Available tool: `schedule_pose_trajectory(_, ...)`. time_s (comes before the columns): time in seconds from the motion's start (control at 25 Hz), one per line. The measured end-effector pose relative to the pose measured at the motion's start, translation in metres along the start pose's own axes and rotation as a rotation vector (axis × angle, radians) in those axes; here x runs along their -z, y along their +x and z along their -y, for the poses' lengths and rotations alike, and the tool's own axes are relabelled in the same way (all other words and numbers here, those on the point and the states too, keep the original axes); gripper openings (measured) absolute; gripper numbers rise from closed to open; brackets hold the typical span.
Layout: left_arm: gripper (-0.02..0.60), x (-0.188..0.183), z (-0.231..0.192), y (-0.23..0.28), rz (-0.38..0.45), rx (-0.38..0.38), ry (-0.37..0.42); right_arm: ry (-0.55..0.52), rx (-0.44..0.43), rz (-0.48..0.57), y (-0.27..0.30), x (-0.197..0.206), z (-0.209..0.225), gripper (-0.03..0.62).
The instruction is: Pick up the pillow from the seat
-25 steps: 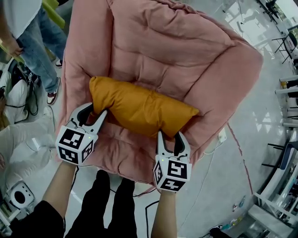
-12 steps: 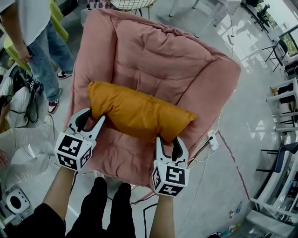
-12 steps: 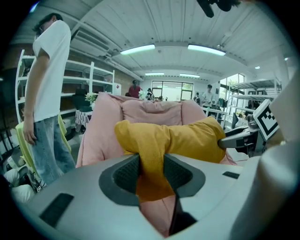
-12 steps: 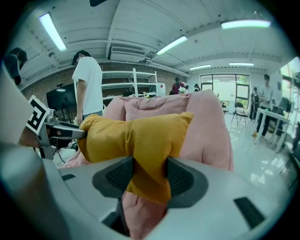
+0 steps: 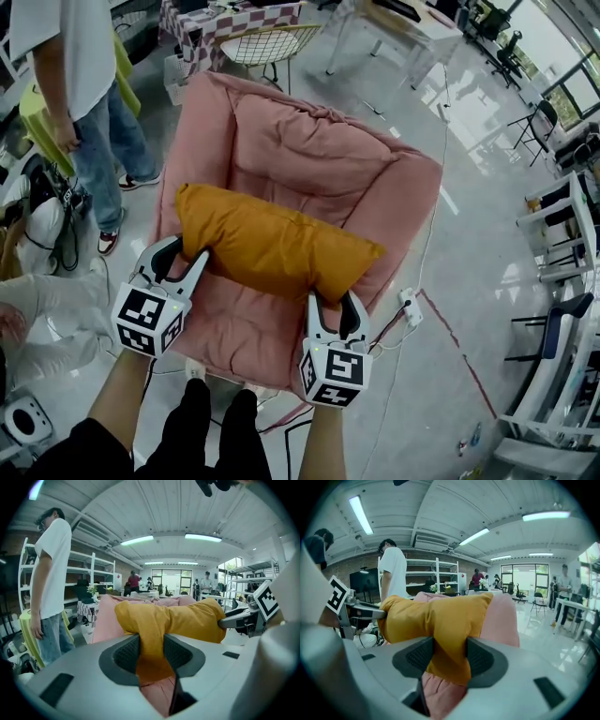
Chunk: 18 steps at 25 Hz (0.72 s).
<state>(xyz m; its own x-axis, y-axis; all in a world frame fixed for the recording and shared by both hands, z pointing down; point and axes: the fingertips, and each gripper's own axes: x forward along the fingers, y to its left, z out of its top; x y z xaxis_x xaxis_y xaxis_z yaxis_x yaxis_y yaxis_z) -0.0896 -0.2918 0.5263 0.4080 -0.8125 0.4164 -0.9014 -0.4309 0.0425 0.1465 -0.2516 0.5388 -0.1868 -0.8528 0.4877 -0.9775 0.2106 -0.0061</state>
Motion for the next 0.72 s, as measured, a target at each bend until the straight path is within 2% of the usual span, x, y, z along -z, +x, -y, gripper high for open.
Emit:
schedule_pose_trajectory(0.48,0.160,-0.083,0.010,-0.060,0.117,-0.015,0.032,-0.044,0.012,0.123,-0.065,-0.081,-0.007,0.235)
schedule_pose_trajectory(0.72,0.160,-0.112,0.013,-0.091,0.156,-0.026,0.041,-0.055,0.011,0.164,-0.093,-0.109,-0.016,0.235)
